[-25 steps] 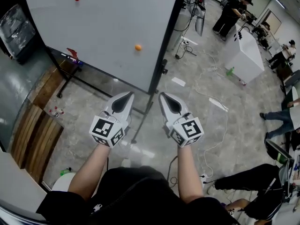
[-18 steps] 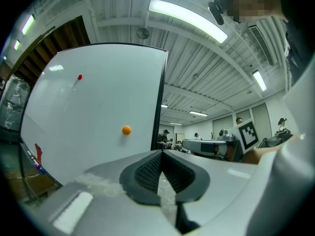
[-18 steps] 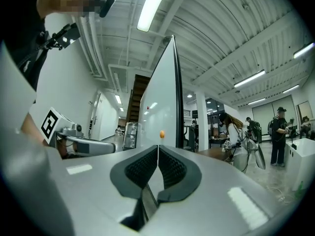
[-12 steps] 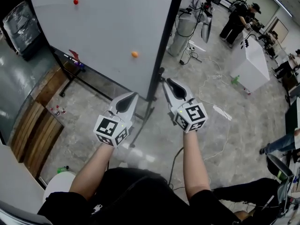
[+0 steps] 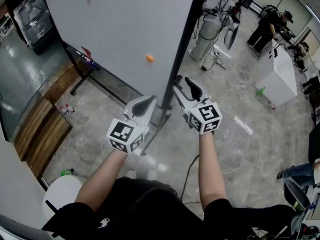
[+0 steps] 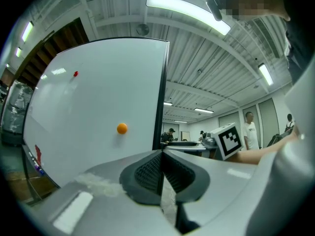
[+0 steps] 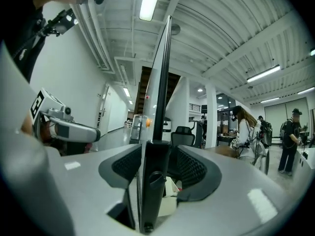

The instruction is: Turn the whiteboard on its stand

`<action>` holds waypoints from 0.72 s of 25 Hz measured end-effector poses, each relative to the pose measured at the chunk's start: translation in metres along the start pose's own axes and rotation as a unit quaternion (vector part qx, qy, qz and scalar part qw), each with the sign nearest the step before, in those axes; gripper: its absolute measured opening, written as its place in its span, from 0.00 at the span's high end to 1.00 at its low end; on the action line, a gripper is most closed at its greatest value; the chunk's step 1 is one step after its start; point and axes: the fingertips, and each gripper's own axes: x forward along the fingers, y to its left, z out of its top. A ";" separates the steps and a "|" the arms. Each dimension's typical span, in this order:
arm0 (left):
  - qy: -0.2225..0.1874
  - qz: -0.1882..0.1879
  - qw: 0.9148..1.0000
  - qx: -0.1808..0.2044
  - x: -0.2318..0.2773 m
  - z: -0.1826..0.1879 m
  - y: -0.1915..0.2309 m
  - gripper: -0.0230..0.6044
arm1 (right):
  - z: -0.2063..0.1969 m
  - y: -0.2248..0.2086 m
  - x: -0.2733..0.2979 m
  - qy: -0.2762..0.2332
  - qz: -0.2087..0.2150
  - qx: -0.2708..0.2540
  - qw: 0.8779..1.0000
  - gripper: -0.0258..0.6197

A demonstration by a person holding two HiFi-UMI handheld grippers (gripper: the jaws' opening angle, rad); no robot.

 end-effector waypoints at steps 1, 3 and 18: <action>0.000 0.002 1.000 0.000 0.001 -0.001 0.000 0.96 | -0.003 -0.001 0.003 0.003 0.006 -0.001 1.000 0.60; 0.003 0.007 1.000 -0.001 0.001 -0.006 0.001 0.96 | -0.009 -0.001 0.010 0.011 0.022 -0.005 1.000 0.56; 0.019 0.034 0.999 -0.003 -0.009 -0.017 0.008 0.96 | -0.022 0.009 0.044 0.028 0.087 0.005 0.996 0.65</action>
